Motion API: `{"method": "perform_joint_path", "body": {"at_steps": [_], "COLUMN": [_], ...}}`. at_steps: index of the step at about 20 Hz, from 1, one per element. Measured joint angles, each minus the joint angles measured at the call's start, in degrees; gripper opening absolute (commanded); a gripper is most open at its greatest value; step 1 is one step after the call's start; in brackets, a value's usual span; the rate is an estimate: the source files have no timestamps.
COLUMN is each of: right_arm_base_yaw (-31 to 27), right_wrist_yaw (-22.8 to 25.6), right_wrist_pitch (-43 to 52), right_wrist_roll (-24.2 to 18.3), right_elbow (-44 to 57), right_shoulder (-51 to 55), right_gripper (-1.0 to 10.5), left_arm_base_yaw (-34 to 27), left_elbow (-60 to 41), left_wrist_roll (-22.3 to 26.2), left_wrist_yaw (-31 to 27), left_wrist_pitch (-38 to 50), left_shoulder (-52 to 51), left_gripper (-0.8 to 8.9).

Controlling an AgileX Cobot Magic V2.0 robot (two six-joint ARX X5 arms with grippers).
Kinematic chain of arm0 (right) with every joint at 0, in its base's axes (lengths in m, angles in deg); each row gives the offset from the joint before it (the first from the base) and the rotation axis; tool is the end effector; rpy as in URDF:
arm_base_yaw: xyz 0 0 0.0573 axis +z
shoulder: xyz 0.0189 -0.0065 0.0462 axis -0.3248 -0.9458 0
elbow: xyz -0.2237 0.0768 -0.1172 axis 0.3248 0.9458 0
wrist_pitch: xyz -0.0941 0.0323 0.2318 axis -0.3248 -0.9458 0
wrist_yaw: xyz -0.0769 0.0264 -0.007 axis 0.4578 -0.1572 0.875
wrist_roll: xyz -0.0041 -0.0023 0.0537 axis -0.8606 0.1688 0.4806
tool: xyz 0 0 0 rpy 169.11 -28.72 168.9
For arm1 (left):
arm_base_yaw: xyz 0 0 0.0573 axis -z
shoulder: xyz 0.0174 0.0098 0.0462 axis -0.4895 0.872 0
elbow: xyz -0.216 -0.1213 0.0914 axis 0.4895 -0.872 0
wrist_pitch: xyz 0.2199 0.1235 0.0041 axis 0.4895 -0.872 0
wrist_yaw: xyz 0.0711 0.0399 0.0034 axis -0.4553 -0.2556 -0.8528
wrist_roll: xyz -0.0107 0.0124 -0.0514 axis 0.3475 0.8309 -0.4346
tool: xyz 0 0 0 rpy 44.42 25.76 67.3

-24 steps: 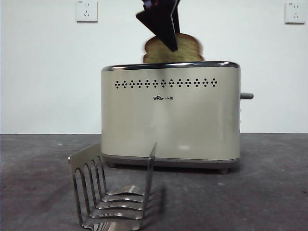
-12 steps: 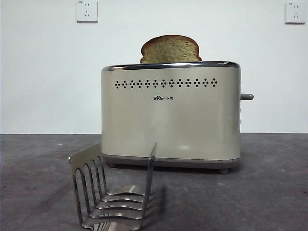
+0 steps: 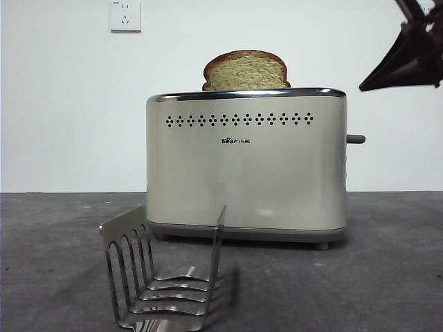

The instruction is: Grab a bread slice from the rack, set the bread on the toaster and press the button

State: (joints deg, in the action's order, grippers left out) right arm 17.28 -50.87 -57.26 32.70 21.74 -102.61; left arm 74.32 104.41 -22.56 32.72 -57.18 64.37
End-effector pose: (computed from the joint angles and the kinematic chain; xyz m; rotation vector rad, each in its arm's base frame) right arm 0.2815 0.0118 0.2662 0.6289 0.6603 0.6008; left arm 0.1768 -0.1761 0.4592 0.3881 0.7812 -0.7441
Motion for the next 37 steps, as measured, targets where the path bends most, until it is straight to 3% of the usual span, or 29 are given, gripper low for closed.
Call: {"method": "perform_joint_path", "body": {"at_steps": [4,20,32,37], "right_arm_base_yaw": [-1.0,-1.0,-0.9,-0.3], "right_wrist_yaw": [-2.3,-3.0,-3.5,-1.5], "right_wrist_pitch": [1.2,2.9,2.5,0.3], "right_wrist_roll": [2.6,2.7,2.4,0.8], "right_elbow": [-0.1,-0.5,-0.9,-1.2], "right_shoulder": [-5.9,-14.4,-17.8,-17.9], "right_gripper": [-0.1,-0.1,-0.1,-0.1], "left_arm_base_yaw": [0.0,0.0,0.0,0.0], "left_elbow": [0.0,0.0,-0.1,-1.0], "left_wrist_roll": [-2.0,-8.2,-9.2,-9.2], "left_wrist_yaw": [0.2,1.5,2.7,2.6], "left_wrist_pitch": [0.0,0.0,0.0,0.0], "left_shoulder": [-1.1,-9.0,-9.2,-9.3], "left_gripper": [-0.05,-0.05,-0.05,-0.05]}}
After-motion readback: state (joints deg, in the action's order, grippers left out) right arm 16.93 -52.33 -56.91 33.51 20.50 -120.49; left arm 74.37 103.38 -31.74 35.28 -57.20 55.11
